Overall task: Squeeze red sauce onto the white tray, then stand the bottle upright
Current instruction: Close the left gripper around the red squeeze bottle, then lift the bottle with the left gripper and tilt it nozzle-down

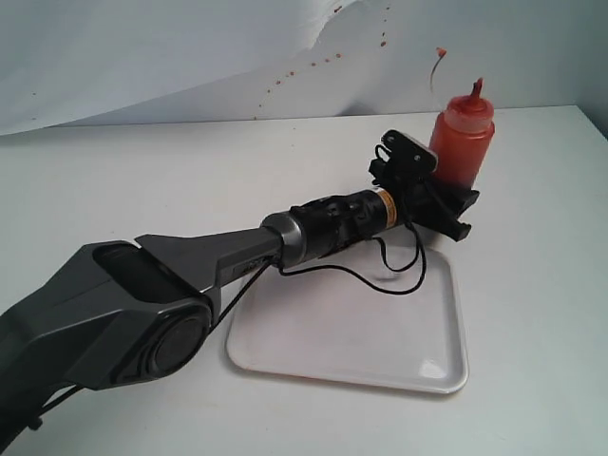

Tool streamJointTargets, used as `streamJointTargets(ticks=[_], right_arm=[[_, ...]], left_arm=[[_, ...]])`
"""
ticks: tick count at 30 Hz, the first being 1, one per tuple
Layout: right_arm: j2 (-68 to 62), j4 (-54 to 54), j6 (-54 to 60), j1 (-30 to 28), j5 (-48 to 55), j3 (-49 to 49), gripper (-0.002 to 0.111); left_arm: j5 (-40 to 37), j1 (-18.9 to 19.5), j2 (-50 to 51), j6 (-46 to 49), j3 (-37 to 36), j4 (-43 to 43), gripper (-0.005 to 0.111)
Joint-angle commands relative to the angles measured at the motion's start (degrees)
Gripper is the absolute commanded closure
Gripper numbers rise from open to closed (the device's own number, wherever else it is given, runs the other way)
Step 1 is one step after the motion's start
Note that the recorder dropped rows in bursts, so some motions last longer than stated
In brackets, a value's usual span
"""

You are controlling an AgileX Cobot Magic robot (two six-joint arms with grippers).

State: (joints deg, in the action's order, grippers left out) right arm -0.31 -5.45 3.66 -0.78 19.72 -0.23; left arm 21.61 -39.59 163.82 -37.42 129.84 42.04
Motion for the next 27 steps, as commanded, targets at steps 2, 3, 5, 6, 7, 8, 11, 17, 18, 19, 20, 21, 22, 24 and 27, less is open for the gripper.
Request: streamJointTargets(ticks=[2, 3, 5, 6, 7, 8, 11, 17, 18, 19, 20, 21, 22, 24, 27], right_arm=[[0.31, 0.16, 0.19, -0.31, -0.15, 0.23, 0.108], [0.31, 0.16, 0.19, -0.31, -0.15, 0.23, 0.108], [0.31, 0.16, 0.19, -0.31, -0.15, 0.23, 0.108], [0.31, 0.16, 0.19, -0.31, -0.15, 0.23, 0.108], [0.31, 0.16, 0.19, -0.31, -0.15, 0.23, 0.108], [0.31, 0.16, 0.19, -0.31, -0.15, 0.23, 0.108], [0.31, 0.16, 0.19, -0.31, -0.15, 0.23, 0.108], [0.31, 0.16, 0.19, -0.31, -0.15, 0.23, 0.108], [0.31, 0.16, 0.19, -0.31, -0.15, 0.23, 0.108], [0.31, 0.16, 0.19, -0.31, -0.15, 0.23, 0.108], [0.31, 0.16, 0.19, -0.31, -0.15, 0.23, 0.108], [0.31, 0.16, 0.19, -0.31, -0.15, 0.23, 0.108], [0.31, 0.16, 0.19, -0.31, -0.15, 0.23, 0.108], [0.31, 0.16, 0.19, -0.31, -0.15, 0.23, 0.108], [0.31, 0.16, 0.19, -0.31, -0.15, 0.23, 0.108]], left_arm=[[1.89, -0.5, -6.17, -6.88, 0.14, 5.14, 0.107], [2.09, -0.5, -6.8, -8.76, 0.14, 7.46, 0.107], [2.09, -0.5, -8.21, -14.41, 0.14, 14.76, 0.107], [2.2, -0.5, -8.81, -17.87, 0.14, 18.2, 0.107], [2.19, -0.5, -9.73, -21.67, 0.14, 23.99, 0.107], [2.19, -0.5, -10.43, -25.42, 0.14, 27.48, 0.107], [2.07, -0.5, -13.25, -32.84, -1.25, 37.29, 0.107], [1.9, -0.5, -20.36, -38.81, -7.77, 48.41, 0.107], [1.9, -0.37, -21.79, -38.94, -9.5, 48.53, 0.107], [1.1, -0.37, -23.25, -38.94, -11.32, 48.63, 0.107], [0.27, -0.37, -24.79, -38.94, -13.24, 48.63, 0.107], [-0.16, -0.37, -26.4, -38.81, -15.19, 48.63, 0.107], [-0.76, -0.37, -28.05, -38.57, -17.24, 48.63, 0.107], [-1.9, -0.37, -31.23, -38.57, -21.08, 49.46, 0.107], [-2.64, -0.37, -36.69, -38.57, -27.73, 51.27, 0.107]])
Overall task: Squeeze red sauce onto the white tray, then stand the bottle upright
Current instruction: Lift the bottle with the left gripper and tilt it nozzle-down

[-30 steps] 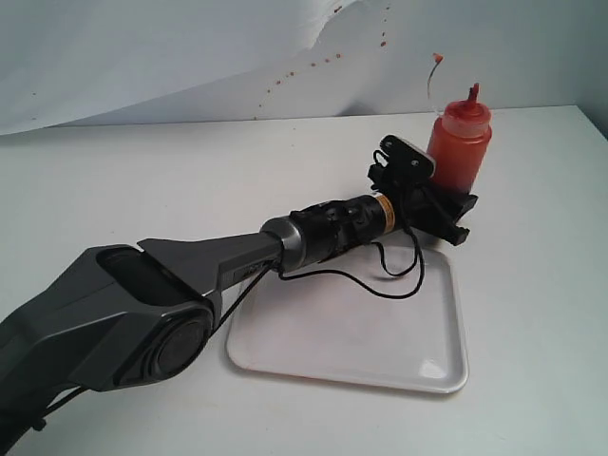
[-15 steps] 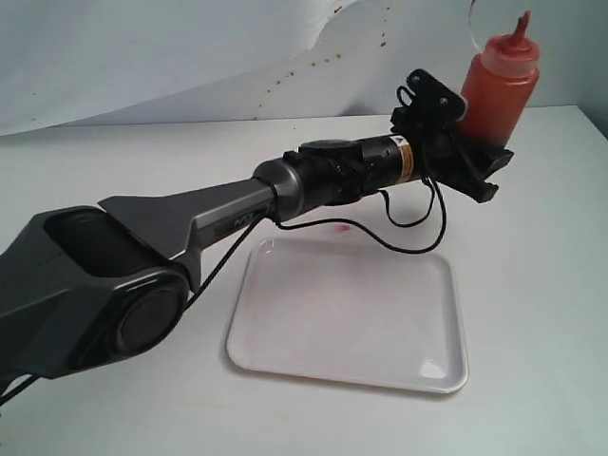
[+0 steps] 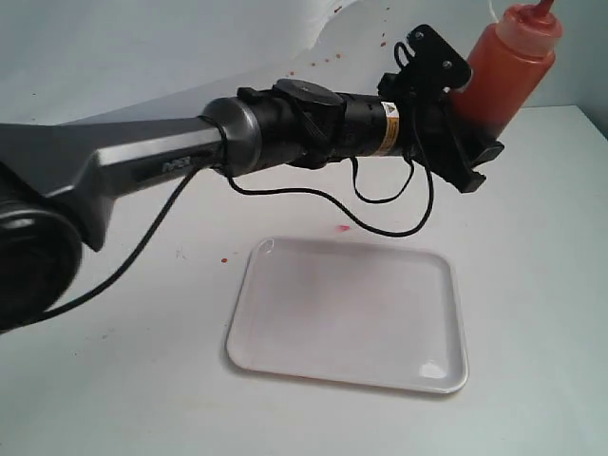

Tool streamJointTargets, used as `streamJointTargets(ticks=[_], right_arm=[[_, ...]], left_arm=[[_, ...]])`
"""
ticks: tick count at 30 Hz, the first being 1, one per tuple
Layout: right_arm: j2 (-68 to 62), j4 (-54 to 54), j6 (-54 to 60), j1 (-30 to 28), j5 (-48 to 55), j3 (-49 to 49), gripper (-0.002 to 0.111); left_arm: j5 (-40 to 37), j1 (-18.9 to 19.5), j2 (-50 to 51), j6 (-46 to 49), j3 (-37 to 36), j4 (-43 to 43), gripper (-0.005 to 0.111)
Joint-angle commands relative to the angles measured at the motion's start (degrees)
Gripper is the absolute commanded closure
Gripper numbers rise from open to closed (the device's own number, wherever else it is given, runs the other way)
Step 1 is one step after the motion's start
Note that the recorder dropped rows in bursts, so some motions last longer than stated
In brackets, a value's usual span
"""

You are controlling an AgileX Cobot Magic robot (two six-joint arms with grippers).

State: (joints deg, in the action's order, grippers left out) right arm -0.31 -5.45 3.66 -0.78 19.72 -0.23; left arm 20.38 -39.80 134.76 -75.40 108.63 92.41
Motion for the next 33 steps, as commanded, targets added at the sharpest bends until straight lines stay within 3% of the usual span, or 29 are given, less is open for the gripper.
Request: streamJointTargets(ticks=[1, 11, 17, 25, 33], right_arm=[[0.31, 0.16, 0.19, -0.31, -0.15, 0.23, 0.108], [0.31, 0.16, 0.19, -0.31, -0.15, 0.23, 0.108], [0.31, 0.16, 0.19, -0.31, -0.15, 0.23, 0.108], [0.31, 0.16, 0.19, -0.31, -0.15, 0.23, 0.108], [0.31, 0.16, 0.19, -0.31, -0.15, 0.23, 0.108]], left_arm=[[-1.99, -0.16, -9.71, -0.45, -9.12, 1.52, 0.107], [-17.21, -0.16, -31.45, 5.64, -36.19, 4.16, 0.107], [-19.48, -0.16, -43.79, 5.64, -50.03, 7.54, 0.107], [-23.61, -0.16, -54.42, 5.64, -61.13, 7.54, 0.107], [-23.9, -0.16, -61.17, 5.64, -66.38, 7.54, 0.107]])
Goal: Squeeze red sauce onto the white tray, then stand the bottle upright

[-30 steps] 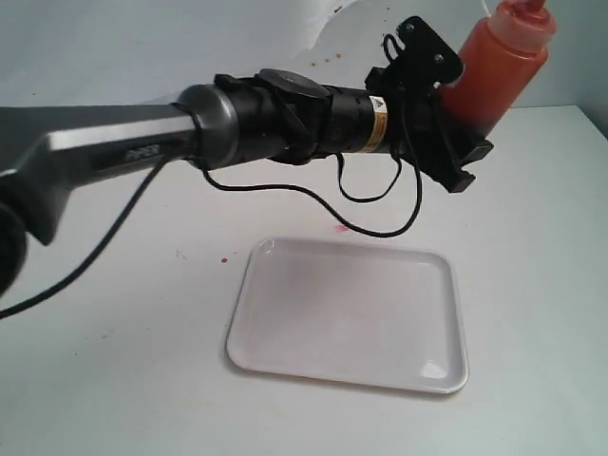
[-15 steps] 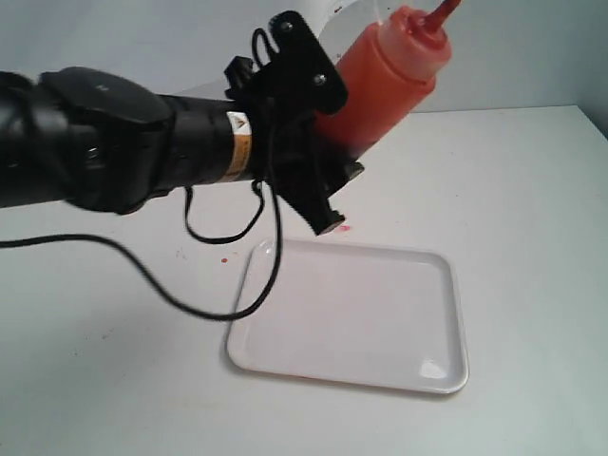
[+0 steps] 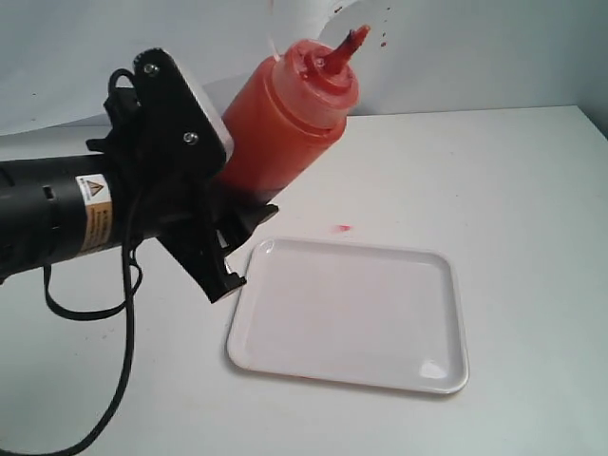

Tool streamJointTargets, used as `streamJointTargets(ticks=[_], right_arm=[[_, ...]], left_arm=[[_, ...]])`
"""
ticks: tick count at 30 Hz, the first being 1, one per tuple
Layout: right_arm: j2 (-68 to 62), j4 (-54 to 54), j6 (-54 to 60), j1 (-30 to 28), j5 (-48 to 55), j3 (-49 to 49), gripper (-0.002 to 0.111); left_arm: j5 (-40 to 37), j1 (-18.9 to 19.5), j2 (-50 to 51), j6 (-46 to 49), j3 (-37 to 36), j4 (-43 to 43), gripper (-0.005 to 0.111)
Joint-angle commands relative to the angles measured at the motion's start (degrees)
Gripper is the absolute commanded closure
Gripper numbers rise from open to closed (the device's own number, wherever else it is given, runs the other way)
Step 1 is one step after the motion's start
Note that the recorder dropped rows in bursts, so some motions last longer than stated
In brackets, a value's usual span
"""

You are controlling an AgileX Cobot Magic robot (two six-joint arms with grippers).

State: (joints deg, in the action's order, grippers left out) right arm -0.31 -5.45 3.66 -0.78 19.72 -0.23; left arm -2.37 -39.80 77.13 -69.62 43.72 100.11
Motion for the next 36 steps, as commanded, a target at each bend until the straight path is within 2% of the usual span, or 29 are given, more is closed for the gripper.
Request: streamJointTargets(ticks=[1, 8, 11, 15, 22, 25, 26, 29, 31, 33, 34, 36], right_arm=[[0.31, 0.16, 0.19, -0.31, -0.15, 0.23, 0.108], [0.31, -0.44, 0.8, -0.31, -0.15, 0.23, 0.108], [0.31, -3.06, 1.27, -0.31, -2.42, 0.23, 0.108], [0.31, -0.53, 0.68, -0.31, -13.75, 0.23, 0.108], [0.31, 8.9, 0.56, -0.31, -39.54, 0.23, 0.108], [0.31, 9.09, -0.34, -0.31, -48.86, 0.23, 0.108], [0.31, 9.09, -2.73, -0.31, -50.49, 0.23, 0.108], [0.31, 9.09, -29.22, -0.31, -52.11, 0.23, 0.108], [0.31, 6.95, -34.48, -0.31, -49.95, 0.23, 0.108], [0.31, -0.29, -35.25, -0.31, -43.11, 0.23, 0.108], [0.31, -5.47, -39.34, -0.31, -37.23, 0.23, 0.108], [0.09, -16.76, -50.69, -0.31, -33.96, 0.23, 0.108]], left_arm=[[-1.15, -0.16, -4.09, -0.14, -1.89, -0.16, 0.107], [-1.15, -0.16, -5.04, -0.1, -3.85, -0.16, 0.107], [-1.15, -0.16, -5.04, 2.71, -4.08, -0.16, 0.107], [-1.15, -0.16, -5.04, 6.69, -4.21, -0.16, 0.107], [-1.52, -0.16, -4.66, 15.76, -4.21, -0.16, 0.107], [-8.79, -0.16, -2.77, 22.08, -4.1, -0.16, 0.107], [-10.21, -0.16, -2.07, 22.52, -4.02, -0.16, 0.107], [-13.05, -0.16, 2.1, 26.54, -2.43, -0.16, 0.107], [-13.05, -0.16, 4.54, 26.54, -0.86, -0.16, 0.107], [-13.05, -0.16, 6.34, 26.69, 1.3, -0.16, 0.107], [-13.05, -0.16, 7.14, 26.69, 2.55, -0.16, 0.107], [-13.05, -0.16, 8.12, 27.71, 4.24, -0.16, 0.107]])
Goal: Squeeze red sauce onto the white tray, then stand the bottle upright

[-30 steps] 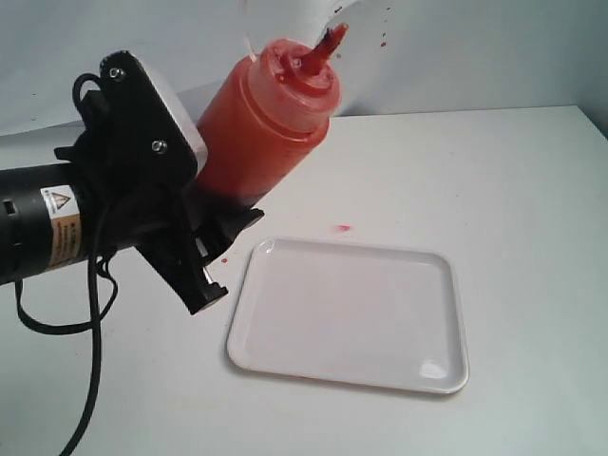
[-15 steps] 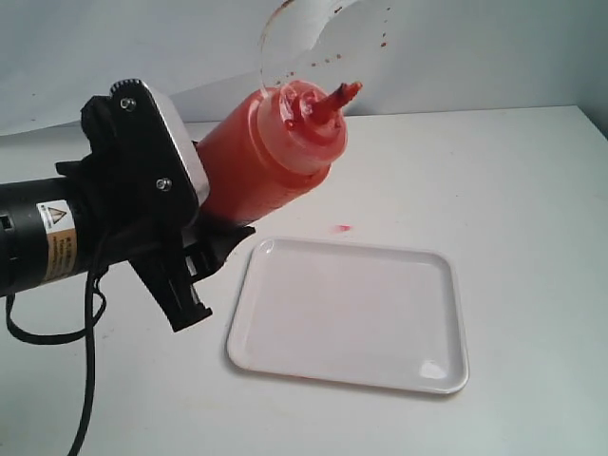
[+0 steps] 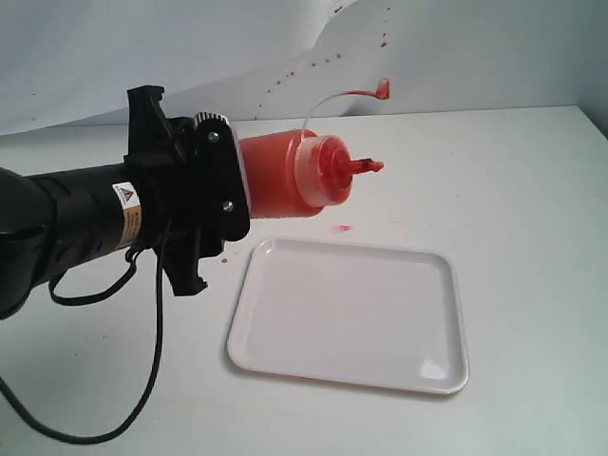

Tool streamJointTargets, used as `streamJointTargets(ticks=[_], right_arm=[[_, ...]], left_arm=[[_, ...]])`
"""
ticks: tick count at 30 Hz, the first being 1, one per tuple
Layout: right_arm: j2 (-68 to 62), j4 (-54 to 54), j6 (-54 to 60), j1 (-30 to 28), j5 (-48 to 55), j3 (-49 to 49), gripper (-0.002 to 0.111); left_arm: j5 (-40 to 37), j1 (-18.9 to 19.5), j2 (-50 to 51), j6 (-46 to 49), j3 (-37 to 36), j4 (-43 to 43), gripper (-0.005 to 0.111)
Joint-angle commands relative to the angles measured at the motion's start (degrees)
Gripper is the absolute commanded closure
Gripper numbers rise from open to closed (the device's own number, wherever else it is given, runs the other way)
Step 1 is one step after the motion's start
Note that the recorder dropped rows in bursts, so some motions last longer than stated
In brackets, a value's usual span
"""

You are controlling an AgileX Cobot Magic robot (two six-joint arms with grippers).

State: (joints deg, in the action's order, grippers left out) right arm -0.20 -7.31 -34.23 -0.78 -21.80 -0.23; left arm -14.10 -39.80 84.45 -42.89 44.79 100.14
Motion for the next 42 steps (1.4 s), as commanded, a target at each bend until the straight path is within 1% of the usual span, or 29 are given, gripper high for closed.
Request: streamJointTargets(ticks=[1, 5, 8, 10, 13, 16, 20, 23, 25, 30, 35, 39, 40, 42], right_arm=[[-1.01, -19.46, -16.14, -0.31, 6.67, 0.23, 0.108], [-6.85, -39.54, -25.11, -0.31, -1.01, 0.23, 0.108], [-13.38, -47.47, -30.64, -0.31, -5.5, 0.23, 0.108], [-18.8, -53.47, -34.15, -0.31, -8.39, -0.23, 0.108], [-26.9, -66.01, -39.68, -0.31, -15.2, -4.7, 0.108], [-35.04, -72.49, -41.87, -0.31, -23.58, -9.79, 0.108], [-44.41, -72.0, -40.72, -0.31, -33.22, -15.51, 0.108], [-49.62, -71.15, -41.7, -0.31, -37.34, -18.78, 0.108], [-52.92, -71.15, -42.46, -0.31, -38.24, -20.76, 0.108], [-61.01, -70.62, -42.46, -0.31, -38.97, -27.87, 0.108], [-65.36, -72.29, -42.46, -0.31, -38.97, -34.61, 0.108], [-66.92, -72.69, -42.46, -0.31, -36.49, -38.7, 0.108], [-67.64, -72.69, -42.46, -0.31, -33.9, -40.8, 0.107], [-68.17, -72.69, -42.46, -0.31, -32.05, -42.29, 0.1]], left_arm=[[-1.32, -0.16, 0.95, 2.29, 3.45, -0.19, 0.107], [-1.58, -0.16, 0.95, 9.82, 3.53, -0.19, 0.107], [-3.07, -0.16, 0.95, 10.75, 3.53, -0.19, 0.107], [-4.74, -0.16, 0.95, 13.32, 3.53, -0.19, 0.107], [-6.58, -0.16, 0.95, 15.86, 3.53, -0.19, 0.107], [-7.08, -0.16, 0.95, 18.06, 3.53, -0.19, 0.107], [-6.33, -0.16, 0.95, 22.38, 3.53, -0.19, 0.107], [-6.33, -0.16, 1.02, 25.49, 3.53, -0.19, 0.107], [-6.33, -0.16, 1.02, 27.21, 3.53, -0.19, 0.107], [-6.96, -0.16, 1.02, 34.69, 3.88, -0.19, 0.107], [-6.72, -0.16, 1.02, 34.86, 6.85, -0.19, 0.107], [-7.09, -0.16, 1.7, 35.92, 9.37, -0.19, 0.107], [-7.19, -0.16, 2.73, 37.5, 10.38, -0.19, 0.107], [-7.34, -0.16, 4.01, 40.16, 11.07, -0.19, 0.107]])
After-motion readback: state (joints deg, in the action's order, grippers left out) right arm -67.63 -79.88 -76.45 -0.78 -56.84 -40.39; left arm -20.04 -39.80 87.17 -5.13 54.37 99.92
